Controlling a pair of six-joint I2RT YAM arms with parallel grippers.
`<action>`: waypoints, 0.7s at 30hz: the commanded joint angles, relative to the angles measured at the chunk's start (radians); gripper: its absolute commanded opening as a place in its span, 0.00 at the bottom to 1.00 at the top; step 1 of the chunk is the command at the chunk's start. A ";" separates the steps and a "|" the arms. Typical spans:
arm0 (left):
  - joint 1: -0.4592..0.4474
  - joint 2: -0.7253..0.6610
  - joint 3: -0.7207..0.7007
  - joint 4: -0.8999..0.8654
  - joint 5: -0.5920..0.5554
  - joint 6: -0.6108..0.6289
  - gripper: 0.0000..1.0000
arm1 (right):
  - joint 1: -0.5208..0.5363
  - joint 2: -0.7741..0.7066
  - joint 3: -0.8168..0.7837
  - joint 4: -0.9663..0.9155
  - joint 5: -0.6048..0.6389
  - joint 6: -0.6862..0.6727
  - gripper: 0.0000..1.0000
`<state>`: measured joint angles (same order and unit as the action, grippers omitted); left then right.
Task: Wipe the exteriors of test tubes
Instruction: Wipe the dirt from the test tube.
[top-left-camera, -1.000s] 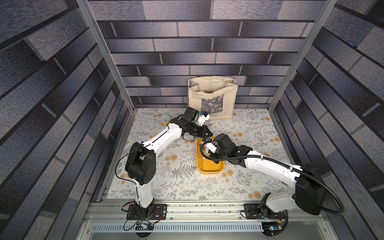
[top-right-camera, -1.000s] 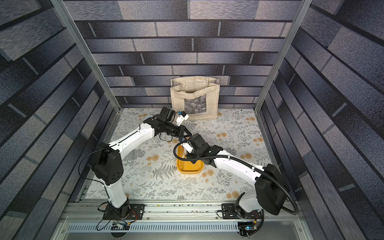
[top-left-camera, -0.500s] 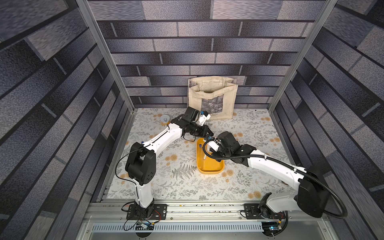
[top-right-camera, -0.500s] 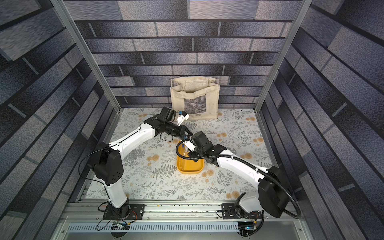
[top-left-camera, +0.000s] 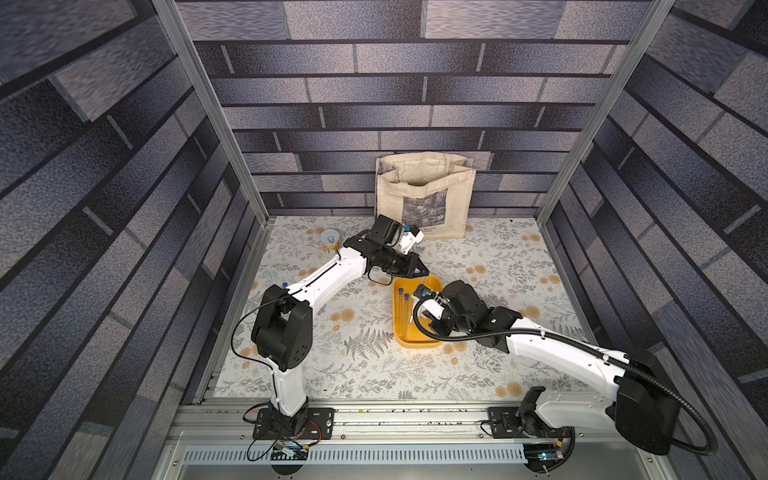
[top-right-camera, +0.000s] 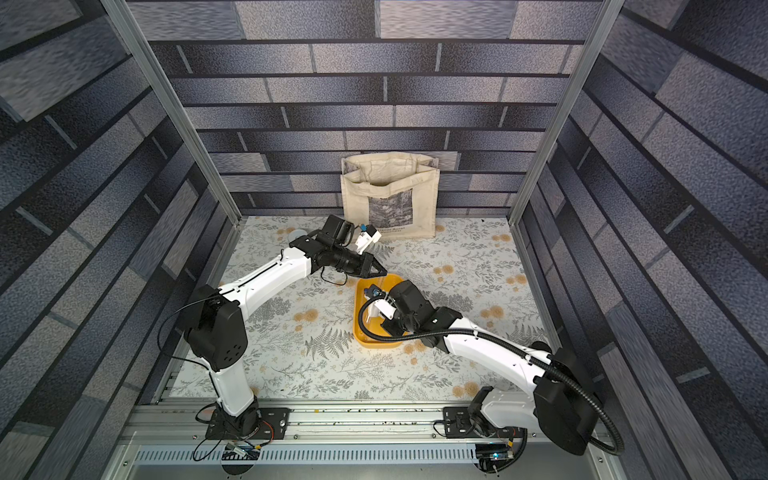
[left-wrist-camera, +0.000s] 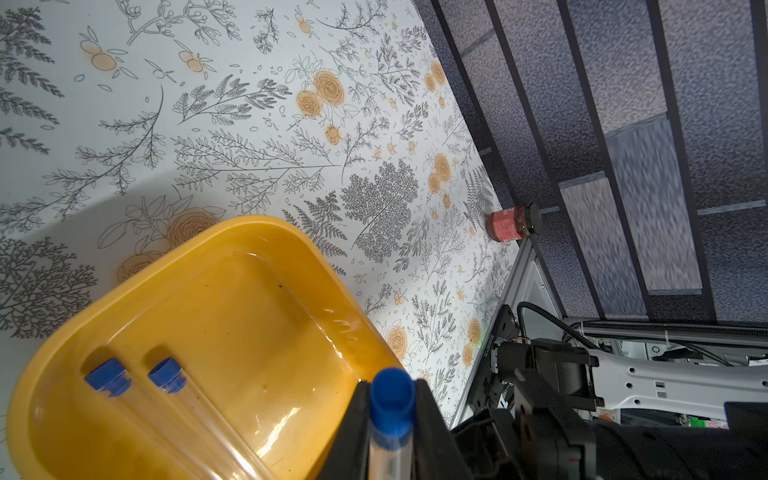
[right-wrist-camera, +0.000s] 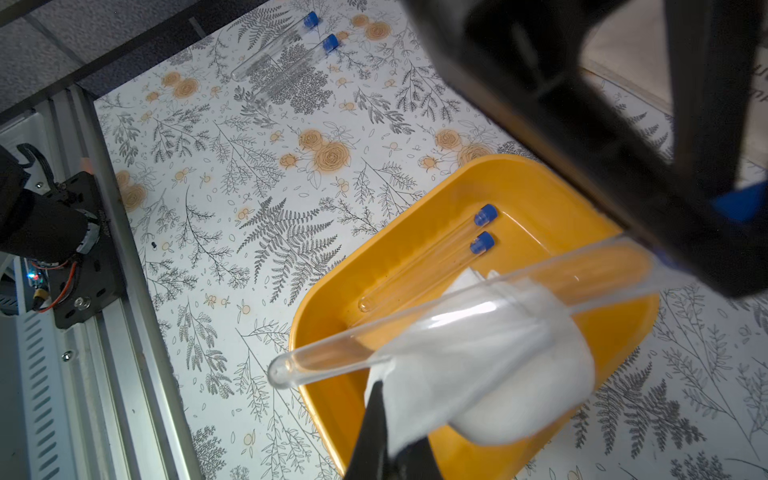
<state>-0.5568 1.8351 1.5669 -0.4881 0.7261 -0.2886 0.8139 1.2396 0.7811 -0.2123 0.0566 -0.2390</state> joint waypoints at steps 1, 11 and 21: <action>-0.004 -0.019 0.018 -0.025 0.012 -0.001 0.11 | -0.027 -0.024 0.020 0.003 0.094 0.113 0.00; -0.007 -0.063 -0.031 0.040 0.023 -0.044 0.11 | -0.075 0.040 0.130 -0.093 0.131 0.346 0.00; -0.011 -0.094 -0.059 0.046 0.019 -0.045 0.11 | -0.166 0.104 0.230 -0.179 0.128 0.441 0.00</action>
<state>-0.5621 1.7874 1.5272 -0.4572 0.7300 -0.3225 0.6624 1.3231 0.9764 -0.3340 0.1791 0.1589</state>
